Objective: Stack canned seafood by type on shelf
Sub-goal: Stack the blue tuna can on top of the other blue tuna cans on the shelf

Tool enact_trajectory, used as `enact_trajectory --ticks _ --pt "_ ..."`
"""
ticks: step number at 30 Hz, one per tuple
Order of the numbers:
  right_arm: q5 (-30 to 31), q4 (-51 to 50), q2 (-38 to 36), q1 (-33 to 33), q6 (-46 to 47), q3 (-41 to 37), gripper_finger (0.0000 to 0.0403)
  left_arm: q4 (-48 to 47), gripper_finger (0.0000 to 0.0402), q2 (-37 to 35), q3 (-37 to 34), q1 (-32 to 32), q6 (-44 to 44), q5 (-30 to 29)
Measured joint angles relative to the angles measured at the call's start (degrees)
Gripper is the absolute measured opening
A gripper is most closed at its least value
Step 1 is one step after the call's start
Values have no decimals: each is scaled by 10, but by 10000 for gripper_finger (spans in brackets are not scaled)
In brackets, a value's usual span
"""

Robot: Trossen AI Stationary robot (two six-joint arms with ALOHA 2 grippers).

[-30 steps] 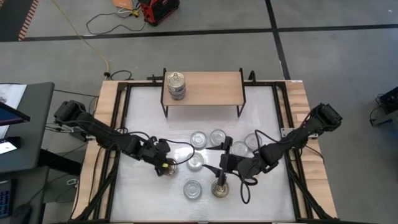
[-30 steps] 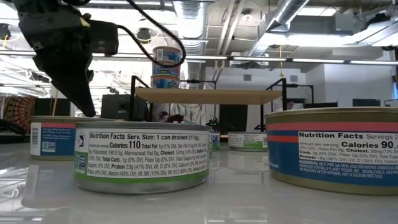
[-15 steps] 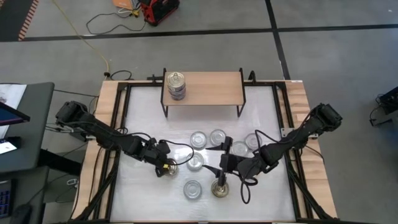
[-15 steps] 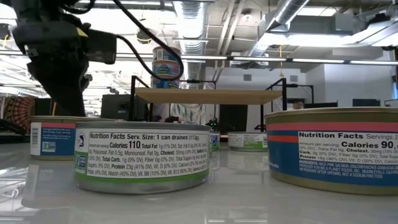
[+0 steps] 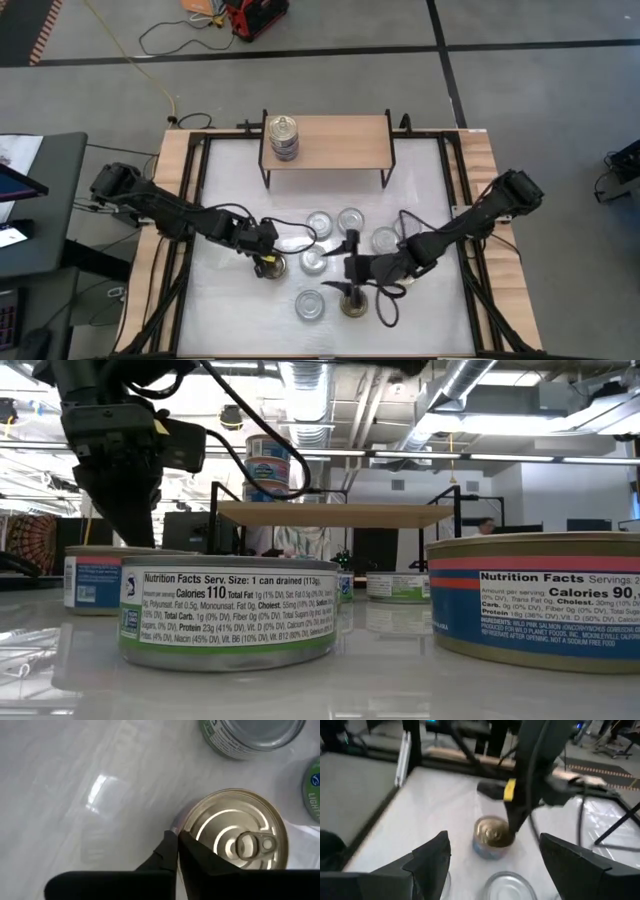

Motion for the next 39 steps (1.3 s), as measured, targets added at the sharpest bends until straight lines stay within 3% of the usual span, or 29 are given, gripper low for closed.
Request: enact_trajectory --ticks 9,18,21,24,26,31,35,39 --pt "-55 -22 93 -29 -12 77 330 -22 0 4 -5 31 23 13" --pt "-59 -58 97 -39 -4 95 330 -21 2 -5 -3 33 24 -26" --pt "-29 -80 91 -35 -4 96 330 -35 12 -31 3 28 25 -71" --pt "43 -125 81 -23 -7 95 330 -54 28 -75 14 14 40 -121" --pt "78 -156 62 -12 -12 95 330 -50 42 -105 23 -2 41 -149" --pt "87 -225 7 -10 -3 94 330 -13 101 -142 30 -42 49 -154" --pt "90 -244 -13 -25 -3 93 330 51 178 -135 31 -66 33 -133" --pt "89 -246 -17 -31 -26 93 330 40 261 -109 53 -69 29 -113"
